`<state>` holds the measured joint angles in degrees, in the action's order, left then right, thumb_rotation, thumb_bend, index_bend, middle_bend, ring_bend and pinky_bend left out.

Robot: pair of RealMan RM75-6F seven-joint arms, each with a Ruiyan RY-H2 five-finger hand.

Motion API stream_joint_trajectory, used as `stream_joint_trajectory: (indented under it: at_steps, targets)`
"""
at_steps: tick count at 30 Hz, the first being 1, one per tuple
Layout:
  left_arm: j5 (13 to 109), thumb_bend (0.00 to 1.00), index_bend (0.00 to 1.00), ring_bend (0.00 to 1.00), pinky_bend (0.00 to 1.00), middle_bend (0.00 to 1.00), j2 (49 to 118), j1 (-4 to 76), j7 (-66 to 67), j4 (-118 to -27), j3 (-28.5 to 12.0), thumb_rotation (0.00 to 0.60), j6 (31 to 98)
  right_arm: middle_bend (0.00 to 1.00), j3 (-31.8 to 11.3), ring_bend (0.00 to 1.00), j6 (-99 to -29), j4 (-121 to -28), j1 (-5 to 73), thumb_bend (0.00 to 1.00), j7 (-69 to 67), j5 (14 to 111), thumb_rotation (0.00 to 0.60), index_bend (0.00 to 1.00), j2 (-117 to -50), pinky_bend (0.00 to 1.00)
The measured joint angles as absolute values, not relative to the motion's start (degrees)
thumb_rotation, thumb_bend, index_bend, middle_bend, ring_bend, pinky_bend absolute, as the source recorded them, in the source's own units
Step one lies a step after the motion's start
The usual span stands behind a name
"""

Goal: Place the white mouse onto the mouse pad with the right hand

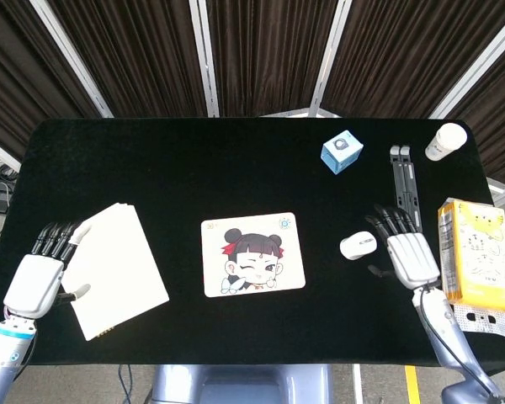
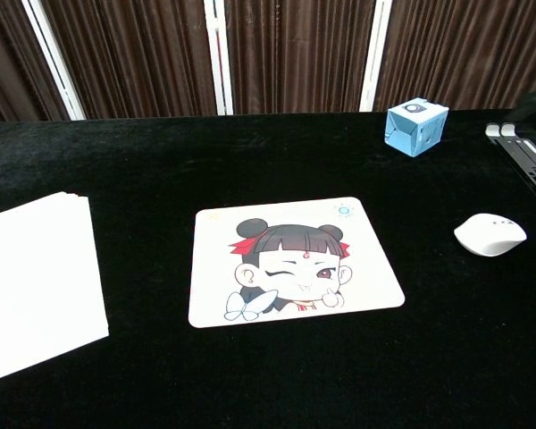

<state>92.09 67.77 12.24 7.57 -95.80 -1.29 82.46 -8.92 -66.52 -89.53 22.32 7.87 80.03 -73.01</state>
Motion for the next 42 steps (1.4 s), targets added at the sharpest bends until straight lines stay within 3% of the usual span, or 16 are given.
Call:
stream_joint_trajectory:
  at_steps: [9,12,24,42]
  targets:
    - [91.0,0.01,0.0,0.0,0.0,0.0,68.4,12.3,8.5,-95.8,-1.8,0.6,82.4,0.04,-8.4,0.0,-59.0,-82.1,27.2,0.12,9.5,79.4,0.6,0.14,-74.2,0.0]
    - [90.4,0.01,0.0,0.0,0.0,0.0,68.7,12.2,9.1,-96.1,-2.1,0.6,82.5,0.04,-8.3,0.0,-57.2,-79.8,28.4,0.12,6.5,79.8,0.6,0.19,-74.7,0.0]
    - [88.2,0.01,0.0,0.0,0.0,0.0,70.9,11.8,14.1,-96.4,-3.7,0.6,83.8,0.04,-5.5,0.0,-54.3,-68.5,31.9,0.12,-5.7,86.1,0.6,0.2,-78.4,0.0]
    - [87.8,0.01,0.0,0.0,0.0,0.0,72.1,12.1,16.6,-95.3,-4.6,0.6,84.3,0.04,-3.5,0.0,-50.8,-52.6,36.0,0.14,-11.1,87.8,0.6,0.22,-88.1,0.0]
